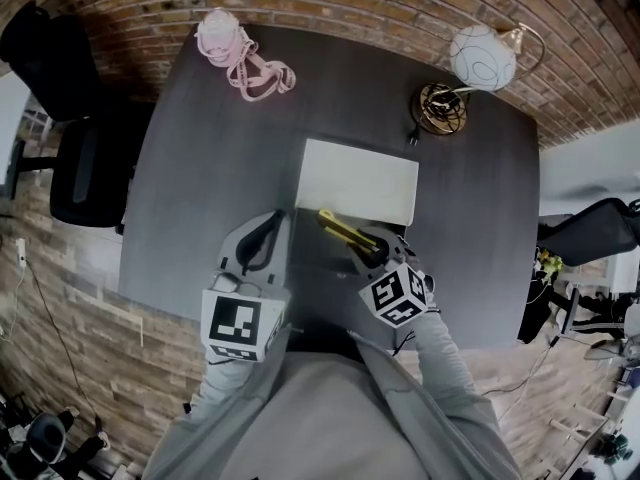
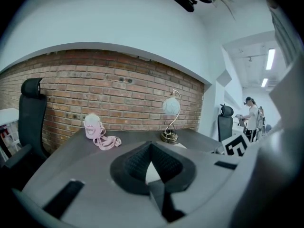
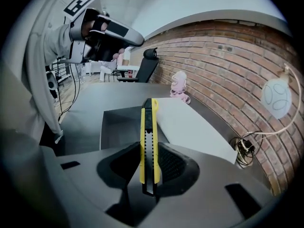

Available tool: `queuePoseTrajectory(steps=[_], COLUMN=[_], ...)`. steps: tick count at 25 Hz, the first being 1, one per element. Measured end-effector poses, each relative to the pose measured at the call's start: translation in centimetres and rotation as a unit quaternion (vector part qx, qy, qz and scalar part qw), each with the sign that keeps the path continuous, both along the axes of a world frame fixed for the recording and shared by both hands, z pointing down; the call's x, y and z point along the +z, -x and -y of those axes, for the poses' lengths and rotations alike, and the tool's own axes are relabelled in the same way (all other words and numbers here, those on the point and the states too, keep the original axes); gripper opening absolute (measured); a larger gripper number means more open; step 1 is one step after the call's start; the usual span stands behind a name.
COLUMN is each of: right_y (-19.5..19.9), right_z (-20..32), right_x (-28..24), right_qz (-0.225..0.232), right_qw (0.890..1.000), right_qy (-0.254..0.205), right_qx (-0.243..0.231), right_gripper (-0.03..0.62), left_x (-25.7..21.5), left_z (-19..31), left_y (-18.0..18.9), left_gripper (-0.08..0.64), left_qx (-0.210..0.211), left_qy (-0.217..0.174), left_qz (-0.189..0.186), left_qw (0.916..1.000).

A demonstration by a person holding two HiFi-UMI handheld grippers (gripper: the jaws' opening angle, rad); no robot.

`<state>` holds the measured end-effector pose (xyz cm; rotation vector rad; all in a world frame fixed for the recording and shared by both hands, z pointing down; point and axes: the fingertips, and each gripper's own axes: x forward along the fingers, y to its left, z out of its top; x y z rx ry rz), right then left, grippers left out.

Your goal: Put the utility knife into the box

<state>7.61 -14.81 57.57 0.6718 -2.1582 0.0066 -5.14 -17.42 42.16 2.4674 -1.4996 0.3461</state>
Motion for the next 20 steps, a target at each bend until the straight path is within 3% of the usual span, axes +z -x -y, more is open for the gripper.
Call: queuePoseTrajectory(steps=[12, 20], right_y=[0.7, 0.5], right_z=[-0.7, -0.8], right_x=[4.3, 5.7], right_qz=[-0.094, -0.121], right_qw=[0.991, 0.986], right_qy=[0.044, 0.062], right_qx=[-0.079, -0.097], right_gripper=[0.127, 0.127], left_x=[0.3, 0.5], left_z=[0.0, -0.2], left_y=[1.1, 1.3], left_gripper=[0.02, 0.02], left_qx=[-0.007, -0.01], left_qy=[-0.003, -0.003], left_qz=[0.002, 0.002], left_qw=[1.0, 0.9999])
